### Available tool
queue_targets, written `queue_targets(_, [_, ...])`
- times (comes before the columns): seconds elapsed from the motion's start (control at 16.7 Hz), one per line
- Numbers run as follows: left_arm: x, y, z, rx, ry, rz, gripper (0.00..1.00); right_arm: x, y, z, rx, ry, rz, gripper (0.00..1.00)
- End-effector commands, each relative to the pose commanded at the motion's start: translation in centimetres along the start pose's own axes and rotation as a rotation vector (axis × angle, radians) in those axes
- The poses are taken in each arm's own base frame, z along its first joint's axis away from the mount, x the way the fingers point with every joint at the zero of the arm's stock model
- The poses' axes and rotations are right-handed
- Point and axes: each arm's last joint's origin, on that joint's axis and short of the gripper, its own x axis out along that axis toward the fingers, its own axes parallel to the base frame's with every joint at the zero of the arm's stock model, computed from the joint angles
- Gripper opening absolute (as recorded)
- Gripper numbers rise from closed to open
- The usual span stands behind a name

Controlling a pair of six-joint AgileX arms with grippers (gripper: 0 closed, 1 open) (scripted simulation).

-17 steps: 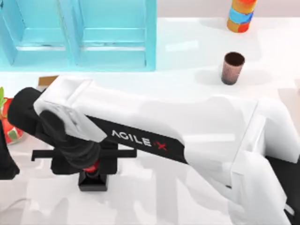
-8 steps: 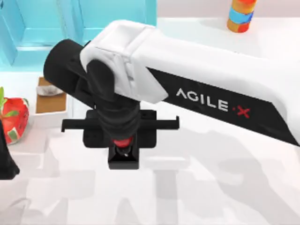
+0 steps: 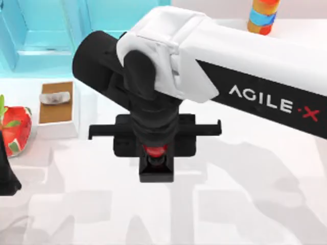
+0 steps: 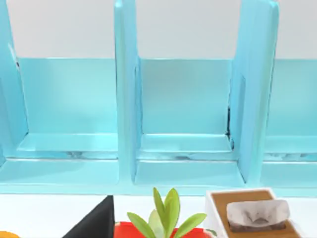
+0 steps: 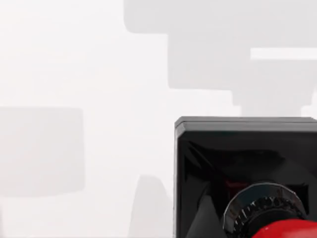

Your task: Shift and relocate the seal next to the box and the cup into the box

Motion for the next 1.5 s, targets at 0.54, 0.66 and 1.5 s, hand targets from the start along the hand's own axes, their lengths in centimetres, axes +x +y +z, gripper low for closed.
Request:
queue_targets(0.54, [0.0,0.0,0.0,0.0,0.0,0.0,1.0,-3.3,-9.7,1.3,0.001,0.001,0.006,0.0])
queue_targets(0.66, [0.0,0.0,0.0,0.0,0.0,0.0,1.0,-4.0,-12.7,1.0,0.003,-0.002,0.009,0.0])
queue_targets(1.5, [0.0,0.0,0.0,0.0,0.0,0.0,1.0,-3.7,-28.1,-7.1,0.002,-0.002,0.011,0.0])
